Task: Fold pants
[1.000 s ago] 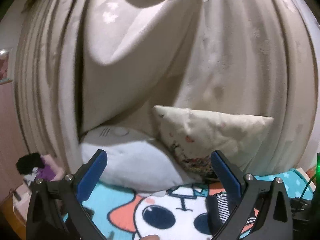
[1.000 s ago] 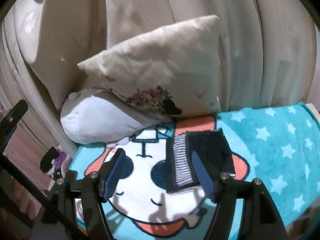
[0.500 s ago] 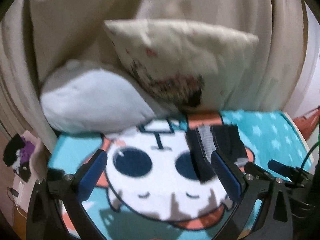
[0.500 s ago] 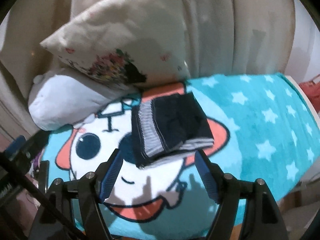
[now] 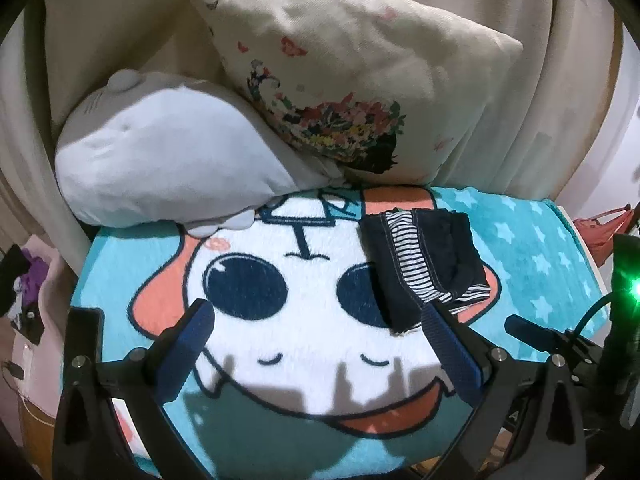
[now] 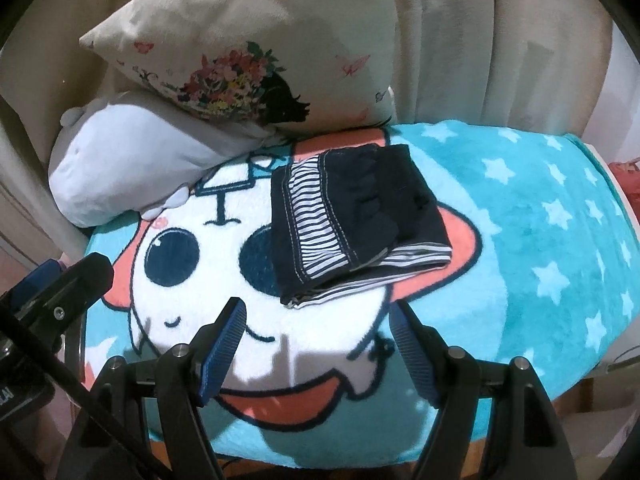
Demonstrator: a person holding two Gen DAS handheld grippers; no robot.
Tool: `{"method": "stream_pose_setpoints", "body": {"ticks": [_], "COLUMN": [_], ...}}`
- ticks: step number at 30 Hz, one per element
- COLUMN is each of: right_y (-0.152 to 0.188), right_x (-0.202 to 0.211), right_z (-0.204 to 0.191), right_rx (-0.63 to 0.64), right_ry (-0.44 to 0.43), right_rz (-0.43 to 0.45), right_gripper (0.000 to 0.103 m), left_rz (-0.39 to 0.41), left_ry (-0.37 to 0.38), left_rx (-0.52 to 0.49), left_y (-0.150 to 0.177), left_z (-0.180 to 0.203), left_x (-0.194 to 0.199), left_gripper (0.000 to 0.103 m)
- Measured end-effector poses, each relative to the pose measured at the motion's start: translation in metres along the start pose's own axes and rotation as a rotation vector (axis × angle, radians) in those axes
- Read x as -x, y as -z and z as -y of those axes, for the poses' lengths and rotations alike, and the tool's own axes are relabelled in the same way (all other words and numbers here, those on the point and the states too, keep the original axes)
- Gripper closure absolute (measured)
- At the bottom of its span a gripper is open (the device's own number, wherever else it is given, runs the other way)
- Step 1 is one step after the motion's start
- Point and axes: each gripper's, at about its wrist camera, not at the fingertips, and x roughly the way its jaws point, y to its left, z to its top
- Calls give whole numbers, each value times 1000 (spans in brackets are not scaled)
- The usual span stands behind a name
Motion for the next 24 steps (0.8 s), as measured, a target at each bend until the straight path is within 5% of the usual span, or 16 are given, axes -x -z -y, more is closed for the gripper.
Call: {"method": "stream_pose_setpoints", "body": {"ticks": [24], "right_y": [-1], "right_x": [-25], "right_z": [-2], "right_rx": [-29], "right_ry": [38], "right_rz": [-77], "right_gripper": [23], "left_rz": [-153], "left_ry": [79], "left_rx": [75], "left_y": [8], "left_z": [-18], "left_x": [-35], "left_gripper": [0]}}
